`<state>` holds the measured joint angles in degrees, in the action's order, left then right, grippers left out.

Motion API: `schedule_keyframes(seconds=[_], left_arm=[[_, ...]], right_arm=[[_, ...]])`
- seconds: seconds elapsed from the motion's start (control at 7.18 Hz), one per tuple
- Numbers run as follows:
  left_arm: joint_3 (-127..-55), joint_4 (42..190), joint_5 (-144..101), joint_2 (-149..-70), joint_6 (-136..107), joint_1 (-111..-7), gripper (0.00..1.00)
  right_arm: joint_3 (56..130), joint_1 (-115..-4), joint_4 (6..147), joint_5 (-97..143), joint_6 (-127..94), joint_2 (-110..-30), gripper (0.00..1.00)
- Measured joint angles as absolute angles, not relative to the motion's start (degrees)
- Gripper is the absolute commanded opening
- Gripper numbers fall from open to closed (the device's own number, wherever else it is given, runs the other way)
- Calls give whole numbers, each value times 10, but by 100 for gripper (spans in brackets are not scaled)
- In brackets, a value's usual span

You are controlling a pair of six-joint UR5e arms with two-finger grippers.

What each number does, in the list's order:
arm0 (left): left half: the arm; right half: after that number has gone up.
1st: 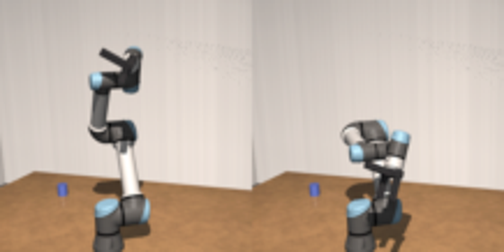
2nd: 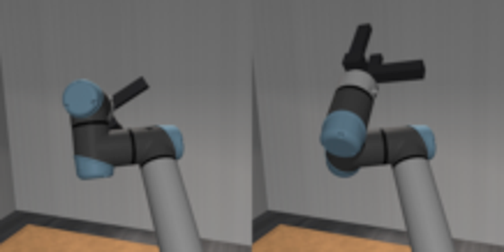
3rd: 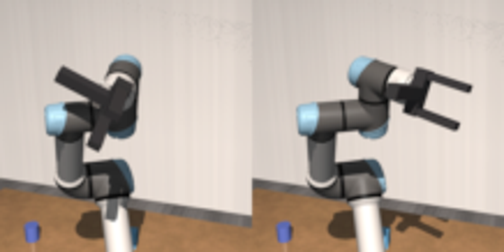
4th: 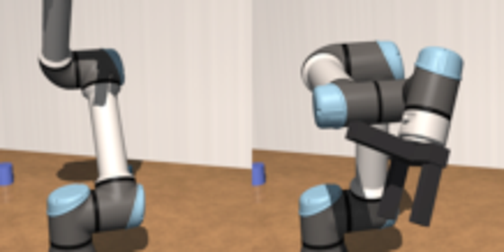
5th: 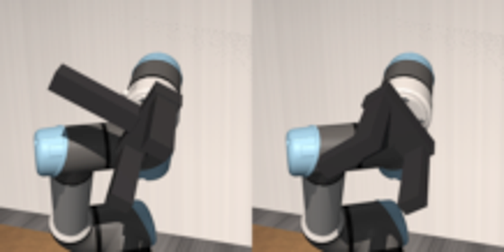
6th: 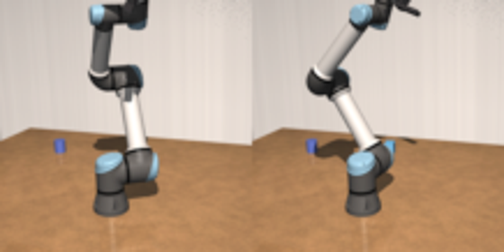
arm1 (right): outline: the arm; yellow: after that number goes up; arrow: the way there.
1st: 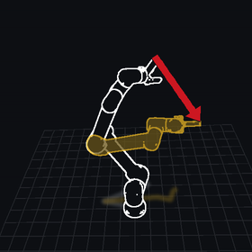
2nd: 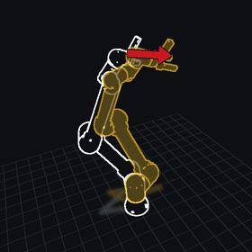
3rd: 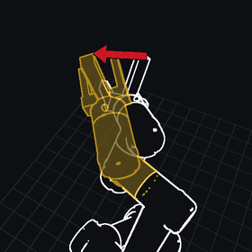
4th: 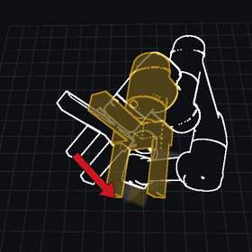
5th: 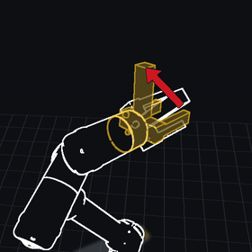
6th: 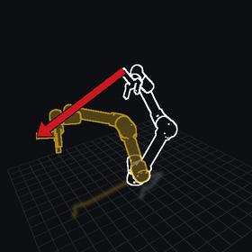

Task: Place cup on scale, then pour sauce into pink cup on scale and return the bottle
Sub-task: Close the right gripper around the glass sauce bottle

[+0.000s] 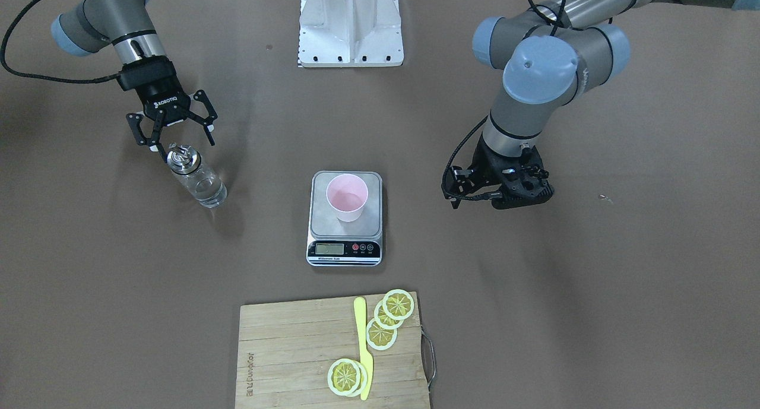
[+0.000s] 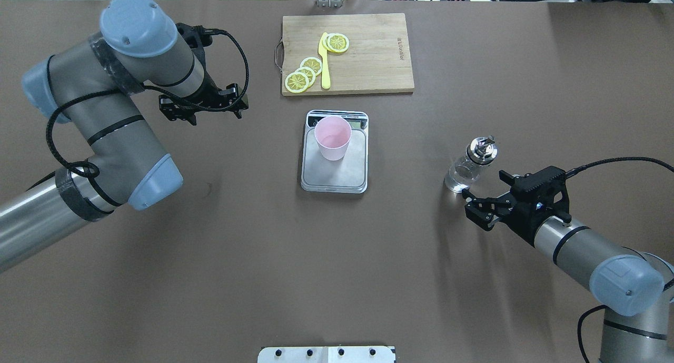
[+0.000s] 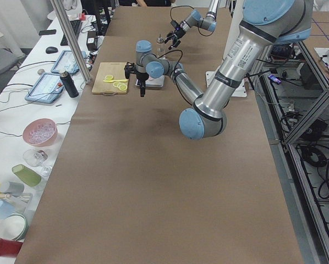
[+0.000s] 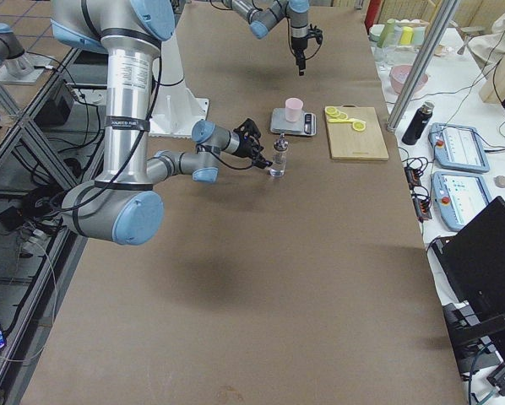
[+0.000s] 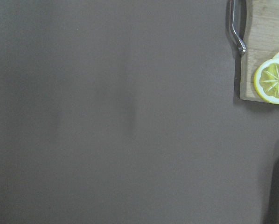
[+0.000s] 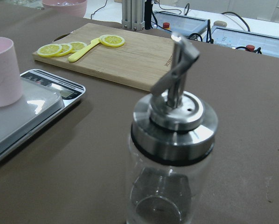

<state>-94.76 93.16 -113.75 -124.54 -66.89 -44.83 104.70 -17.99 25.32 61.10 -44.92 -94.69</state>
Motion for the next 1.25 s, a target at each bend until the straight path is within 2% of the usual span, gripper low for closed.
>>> schedule_keyframes(seconds=[0.28, 1.25], left_arm=[[-944, 932, -1138, -1245, -669, -448, 99], [-936, 932, -1137, -1246, -669, -448, 99]], right_arm=[[1021, -183, 229, 599, -426, -925, 92], [996, -209, 225, 598, -409, -897, 87]])
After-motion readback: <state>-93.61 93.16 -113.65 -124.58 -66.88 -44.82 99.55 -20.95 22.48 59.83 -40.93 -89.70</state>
